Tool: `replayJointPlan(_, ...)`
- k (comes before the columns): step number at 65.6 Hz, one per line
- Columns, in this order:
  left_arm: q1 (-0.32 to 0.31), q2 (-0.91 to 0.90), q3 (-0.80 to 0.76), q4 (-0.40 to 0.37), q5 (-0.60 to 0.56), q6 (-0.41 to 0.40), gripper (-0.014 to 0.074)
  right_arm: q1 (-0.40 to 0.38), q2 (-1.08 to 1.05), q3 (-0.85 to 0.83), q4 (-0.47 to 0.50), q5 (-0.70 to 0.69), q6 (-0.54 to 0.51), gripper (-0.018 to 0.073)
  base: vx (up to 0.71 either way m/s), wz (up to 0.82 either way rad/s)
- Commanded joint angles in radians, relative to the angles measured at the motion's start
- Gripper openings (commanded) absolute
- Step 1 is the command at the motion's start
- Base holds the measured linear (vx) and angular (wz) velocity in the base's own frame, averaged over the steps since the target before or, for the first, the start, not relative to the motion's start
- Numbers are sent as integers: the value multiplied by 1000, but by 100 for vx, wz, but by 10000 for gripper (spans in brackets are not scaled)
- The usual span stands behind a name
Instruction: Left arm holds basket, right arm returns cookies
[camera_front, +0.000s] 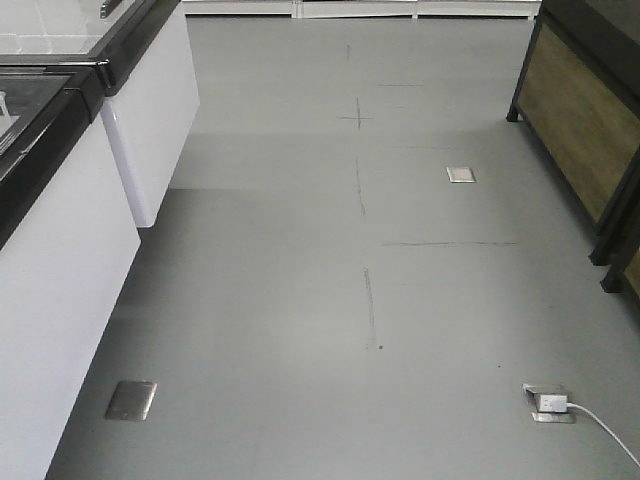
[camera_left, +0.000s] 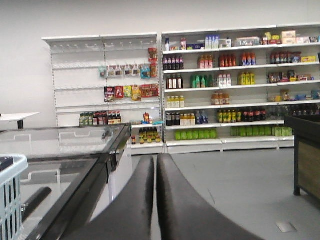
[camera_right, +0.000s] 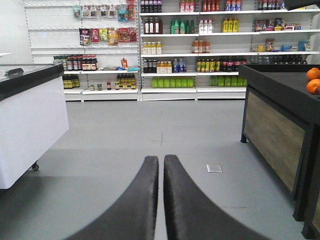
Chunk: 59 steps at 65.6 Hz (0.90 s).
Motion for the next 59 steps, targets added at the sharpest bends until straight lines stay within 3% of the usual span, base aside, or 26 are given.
replayJointPlan(1,-7,35,-112,-5,-3,-8,-6,-1,-12,18,-2,-75,-7,-6,0,0)
replayJointPlan(19,-8,212,-319,-4,221,1,-6,-1,-12,18,-2,-74,-7,-6,0,0)
replayJointPlan(36,-16,331,-322,3,206,1,-6,-1,-12,18,-2,-74,-7,-6,0,0)
replayJointPlan(59,-16,341,-322,2,206,-11,1,-1,-12,18,-2,-74,-7,-6,0,0)
